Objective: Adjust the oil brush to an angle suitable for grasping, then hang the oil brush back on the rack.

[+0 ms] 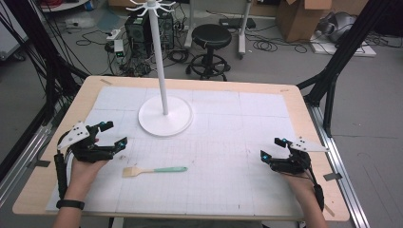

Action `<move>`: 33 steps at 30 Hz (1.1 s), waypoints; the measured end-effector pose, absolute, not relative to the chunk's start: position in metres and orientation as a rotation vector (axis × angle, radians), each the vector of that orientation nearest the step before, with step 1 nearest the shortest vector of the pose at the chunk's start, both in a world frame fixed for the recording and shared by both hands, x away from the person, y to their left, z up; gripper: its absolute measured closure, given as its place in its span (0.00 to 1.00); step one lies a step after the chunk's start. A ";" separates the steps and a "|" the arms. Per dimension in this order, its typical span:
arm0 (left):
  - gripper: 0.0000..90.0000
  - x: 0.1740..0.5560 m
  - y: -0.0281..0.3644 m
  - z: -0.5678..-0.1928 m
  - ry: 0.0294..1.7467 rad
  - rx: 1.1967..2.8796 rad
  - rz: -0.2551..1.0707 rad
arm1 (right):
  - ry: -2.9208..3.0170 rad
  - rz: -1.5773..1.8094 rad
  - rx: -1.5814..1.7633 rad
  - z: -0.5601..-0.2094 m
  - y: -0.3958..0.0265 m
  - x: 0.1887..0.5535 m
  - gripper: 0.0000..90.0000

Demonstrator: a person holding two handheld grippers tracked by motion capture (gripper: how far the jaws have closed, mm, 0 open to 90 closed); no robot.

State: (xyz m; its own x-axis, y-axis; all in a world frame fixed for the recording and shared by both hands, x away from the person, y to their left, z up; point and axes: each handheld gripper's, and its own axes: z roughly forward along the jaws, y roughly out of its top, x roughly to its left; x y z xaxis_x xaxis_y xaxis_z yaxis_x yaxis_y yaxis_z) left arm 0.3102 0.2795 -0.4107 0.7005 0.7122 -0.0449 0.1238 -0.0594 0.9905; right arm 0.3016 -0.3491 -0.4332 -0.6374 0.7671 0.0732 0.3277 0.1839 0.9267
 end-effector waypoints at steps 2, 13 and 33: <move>0.15 0.310 0.278 -0.409 0.693 1.587 0.552 | 2.049 1.451 1.029 -0.433 -0.350 0.302 0.17; 0.14 0.309 0.273 -0.403 0.648 1.629 0.540 | 2.029 1.456 1.049 -0.433 -0.355 0.303 0.17; 0.12 0.307 0.229 -0.403 0.440 1.861 0.375 | 2.039 1.437 1.051 -0.434 -0.355 0.305 0.17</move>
State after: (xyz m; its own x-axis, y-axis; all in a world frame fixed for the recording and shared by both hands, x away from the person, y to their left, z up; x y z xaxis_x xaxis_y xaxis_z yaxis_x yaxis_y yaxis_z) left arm 0.3075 0.2295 -0.4030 0.8795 0.4740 0.0420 0.1160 -0.2991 0.9471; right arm 0.3048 -0.3553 -0.4344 -0.6197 0.7811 0.0759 0.3341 0.1751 0.9261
